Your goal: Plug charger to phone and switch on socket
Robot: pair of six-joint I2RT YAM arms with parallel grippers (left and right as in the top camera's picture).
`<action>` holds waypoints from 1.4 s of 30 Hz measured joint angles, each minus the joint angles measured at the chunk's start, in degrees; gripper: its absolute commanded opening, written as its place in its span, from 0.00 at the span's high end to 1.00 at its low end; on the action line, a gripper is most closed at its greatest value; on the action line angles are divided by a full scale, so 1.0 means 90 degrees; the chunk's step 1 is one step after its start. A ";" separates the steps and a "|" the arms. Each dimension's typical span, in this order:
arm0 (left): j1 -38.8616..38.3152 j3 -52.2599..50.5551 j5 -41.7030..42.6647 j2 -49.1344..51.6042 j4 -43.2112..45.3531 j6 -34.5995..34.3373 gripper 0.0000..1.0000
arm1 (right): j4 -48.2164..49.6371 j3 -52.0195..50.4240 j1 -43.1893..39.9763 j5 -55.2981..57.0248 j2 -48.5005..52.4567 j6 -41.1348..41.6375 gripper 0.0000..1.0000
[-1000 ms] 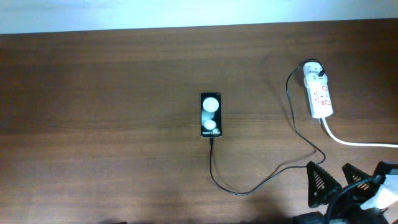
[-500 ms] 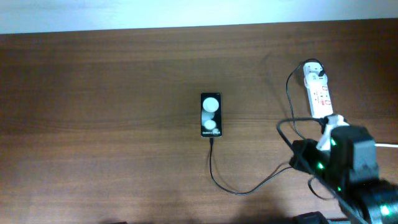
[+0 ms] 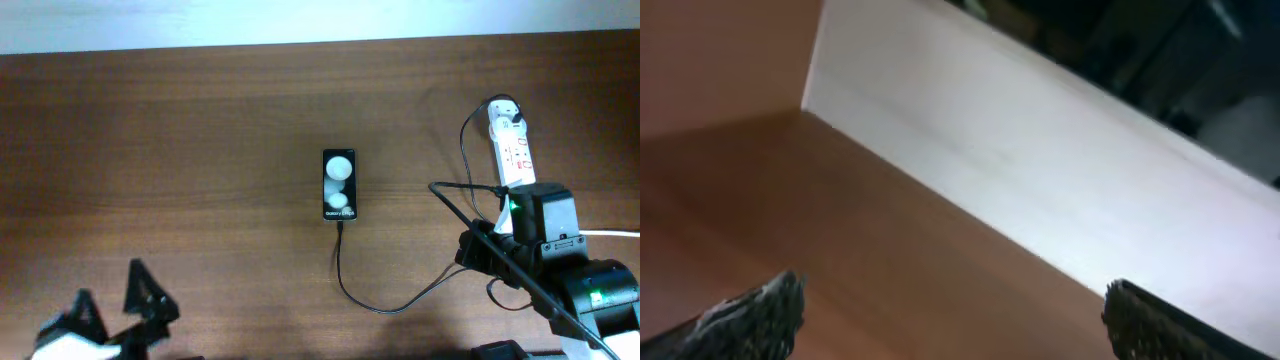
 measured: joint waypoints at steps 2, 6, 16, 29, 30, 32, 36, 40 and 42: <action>0.0000 -0.0789 0.0138 0.0000 0.0721 -0.0012 0.01 | -0.0015 -0.0002 0.0000 0.0002 0.0002 0.0005 0.96; 0.0000 -0.2244 0.0219 0.0002 0.1817 -0.0019 0.01 | -0.0027 -0.0002 0.0000 0.0000 0.0000 0.0000 0.96; 0.0000 -0.4318 0.0573 0.0053 0.4095 -0.0017 0.01 | -0.0056 -0.0002 0.0000 -0.0002 0.0002 -0.0010 0.83; 0.0000 -0.4318 0.0651 0.0124 0.4109 -0.0017 0.01 | 0.0299 0.0073 -0.0940 0.0806 0.2368 0.0359 0.96; 0.0000 -0.4318 0.0651 0.0121 0.4114 -0.0017 0.01 | 0.0357 0.0216 -0.1467 0.0831 0.2552 0.0374 0.96; 0.0000 -0.4345 0.0658 0.0126 0.4238 -0.0017 0.01 | 0.0578 0.0607 -0.2317 0.0828 0.2718 0.0389 0.96; 0.0000 -0.4473 0.0668 0.0066 0.4442 -0.0017 0.01 | 0.0432 0.1576 -0.3215 0.0750 0.3628 0.0430 0.96; 0.0000 -0.4478 0.0668 -0.0002 0.4447 -0.0017 0.01 | 0.0068 0.3633 -0.3458 0.0454 0.5897 0.0449 0.96; 0.0000 -0.4481 0.0668 -0.0005 0.4449 -0.0017 0.01 | -0.0100 0.4551 -0.3458 0.0435 0.6768 0.0447 0.96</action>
